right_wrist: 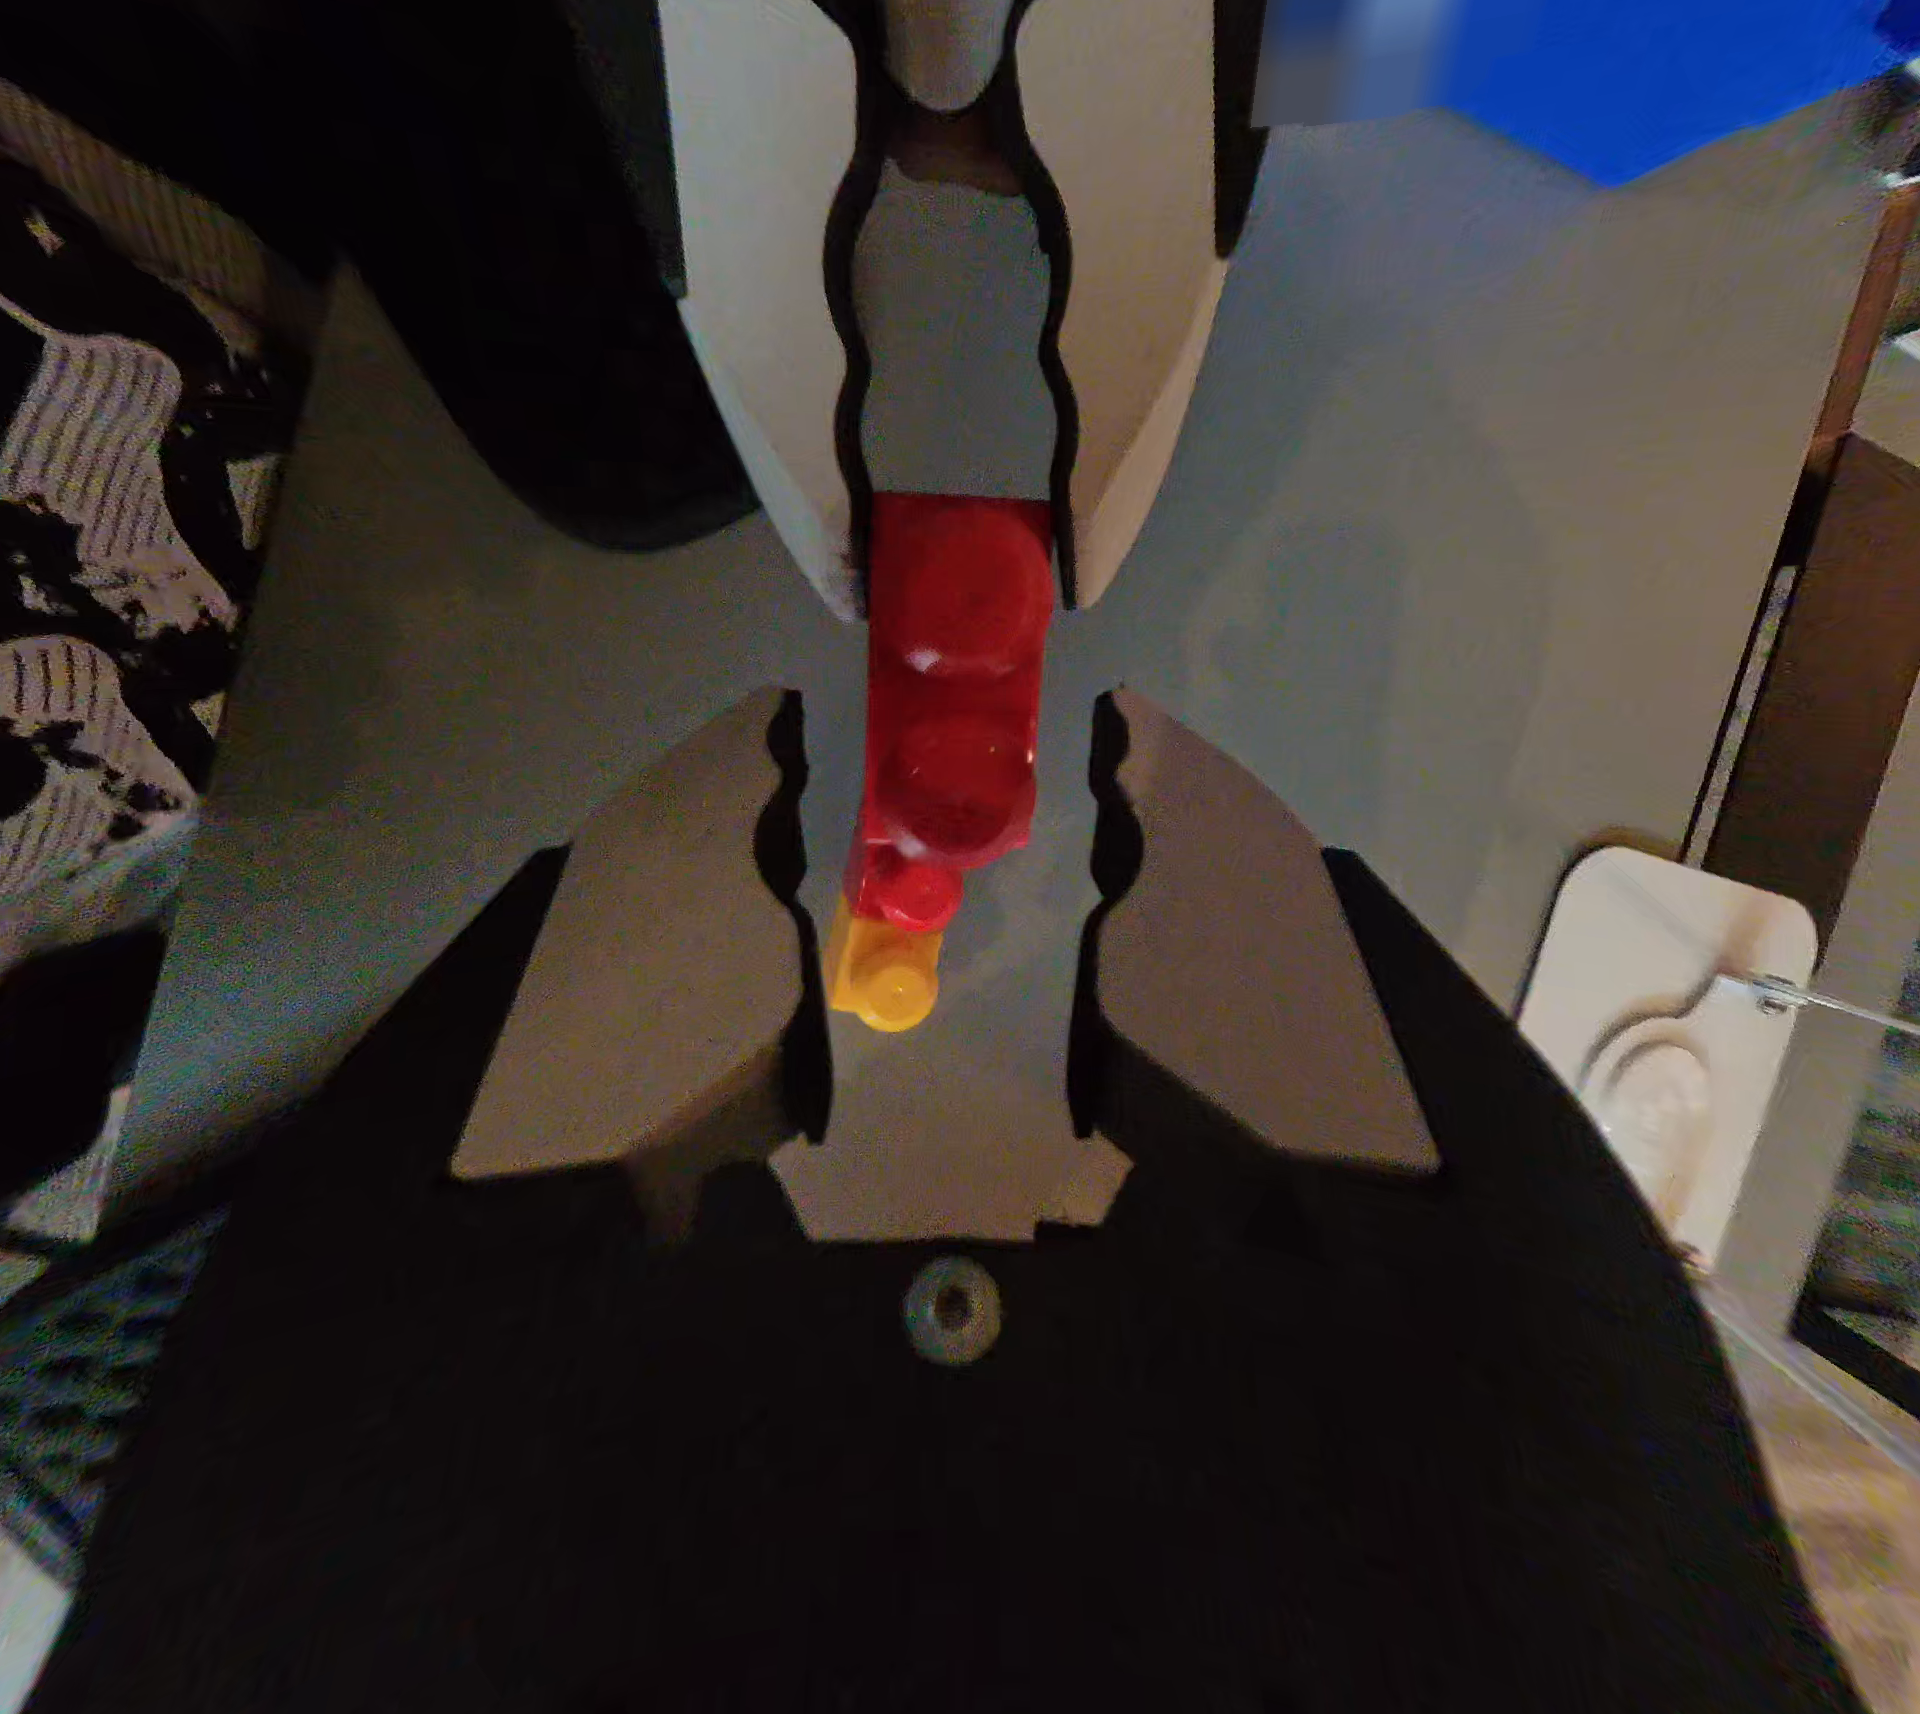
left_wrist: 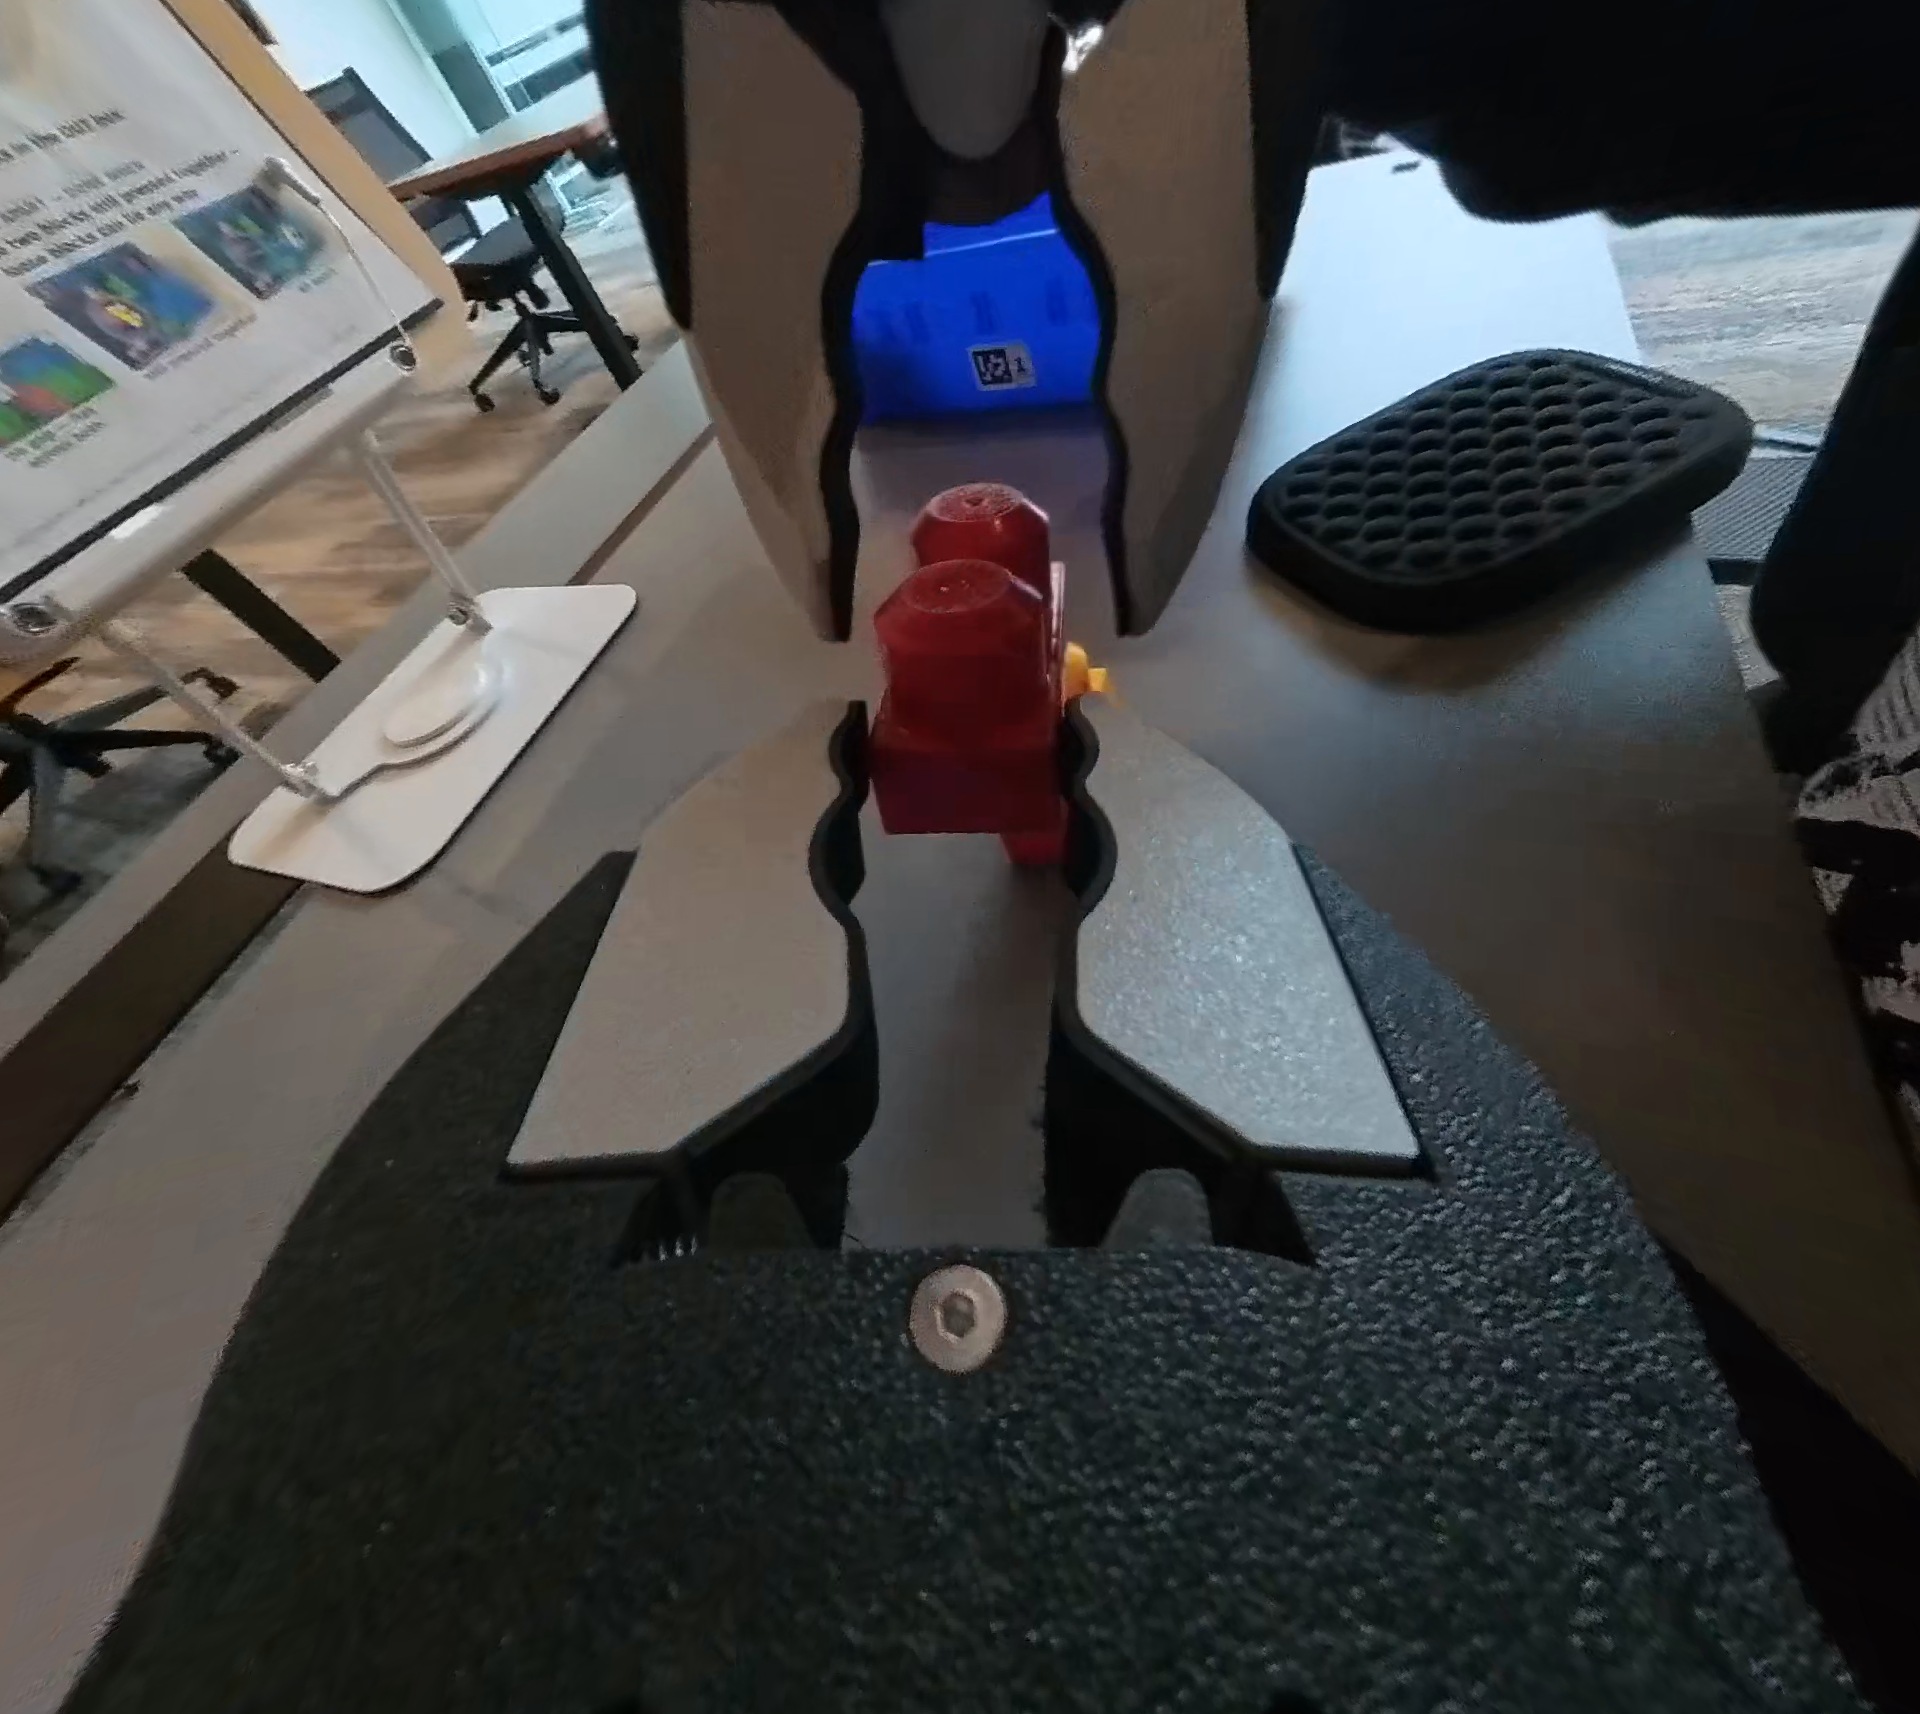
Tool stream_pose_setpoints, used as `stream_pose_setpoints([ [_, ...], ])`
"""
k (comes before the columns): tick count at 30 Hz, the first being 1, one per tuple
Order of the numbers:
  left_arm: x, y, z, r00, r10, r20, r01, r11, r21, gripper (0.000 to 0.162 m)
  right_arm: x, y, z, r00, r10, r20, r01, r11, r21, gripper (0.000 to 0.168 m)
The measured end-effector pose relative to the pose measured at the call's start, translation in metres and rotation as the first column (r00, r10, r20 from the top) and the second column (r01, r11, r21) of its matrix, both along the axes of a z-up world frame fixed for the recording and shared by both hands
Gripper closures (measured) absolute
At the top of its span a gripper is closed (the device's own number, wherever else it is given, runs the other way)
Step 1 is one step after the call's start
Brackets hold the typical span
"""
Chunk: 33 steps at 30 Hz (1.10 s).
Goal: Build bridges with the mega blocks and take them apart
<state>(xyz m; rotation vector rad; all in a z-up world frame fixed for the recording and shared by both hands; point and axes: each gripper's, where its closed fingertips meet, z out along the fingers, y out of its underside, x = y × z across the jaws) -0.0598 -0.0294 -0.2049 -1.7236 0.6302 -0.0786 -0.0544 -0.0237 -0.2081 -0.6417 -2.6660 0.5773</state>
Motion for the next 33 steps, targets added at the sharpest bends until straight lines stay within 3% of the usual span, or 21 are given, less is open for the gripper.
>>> stream_pose_setpoints([
  [4,0.006,0.002,0.001,0.999,-0.019,0.033,0.019,1.0,0.014,0.127,0.003,0.0,-0.007,0.997,0.018,0.073,-0.025,0.994,0.106,0.12],
  [8,0.008,0.002,0.002,0.997,-0.037,0.062,0.035,0.999,0.025,0.126,0.002,-0.003,-0.01,0.996,0.015,0.092,-0.027,0.992,0.127,0.131],
  [13,0.011,0.003,0.001,0.994,-0.059,0.094,0.055,0.997,0.045,0.126,0.004,-0.002,-0.013,0.995,0.009,0.101,-0.022,0.991,0.134,0.133],
  [17,0.006,0.005,-0.008,0.984,-0.086,0.155,0.077,0.995,0.062,0.105,0.008,0.011,-0.014,0.994,-0.022,0.109,0.005,0.988,0.152,0.134],
  [22,-0.004,0.008,-0.02,0.956,-0.114,0.269,0.08,0.988,0.135,0.092,0.018,0.032,-0.02,0.987,-0.083,0.138,0.059,0.984,0.169,0.134],
  [24,-0.008,0.011,-0.032,0.963,-0.106,0.247,0.08,0.99,0.112,0.082,0.023,0.041,-0.023,0.983,-0.112,0.146,0.087,0.982,0.165,0.134],
  [33,-0.037,0.004,-0.056,0.955,-0.106,0.279,0.082,0.992,0.095,0.08,0.039,0.069,-0.044,0.964,-0.191,0.186,0.158,0.971,0.181,0.134],
])
